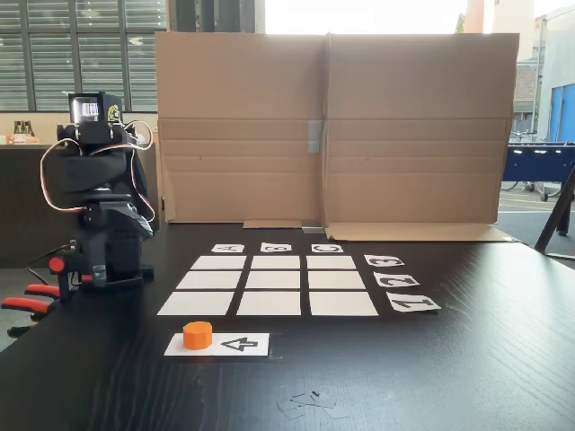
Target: Pick up the round, orange token and place it in the grid on square B2.
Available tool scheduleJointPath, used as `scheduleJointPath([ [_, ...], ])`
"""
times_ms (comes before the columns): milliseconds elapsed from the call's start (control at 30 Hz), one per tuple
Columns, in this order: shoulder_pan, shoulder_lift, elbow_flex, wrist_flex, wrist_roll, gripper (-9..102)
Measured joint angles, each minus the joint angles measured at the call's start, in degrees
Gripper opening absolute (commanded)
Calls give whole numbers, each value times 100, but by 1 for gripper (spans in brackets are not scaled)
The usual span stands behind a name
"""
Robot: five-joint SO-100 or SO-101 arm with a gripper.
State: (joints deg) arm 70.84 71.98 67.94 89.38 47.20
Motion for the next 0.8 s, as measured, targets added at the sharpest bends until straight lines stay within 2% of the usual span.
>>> scheduleJointPath([
  [500,-773,-1380,-1002,0,-343,75],
  [800,-1257,-1740,-1072,0,-343,76],
])
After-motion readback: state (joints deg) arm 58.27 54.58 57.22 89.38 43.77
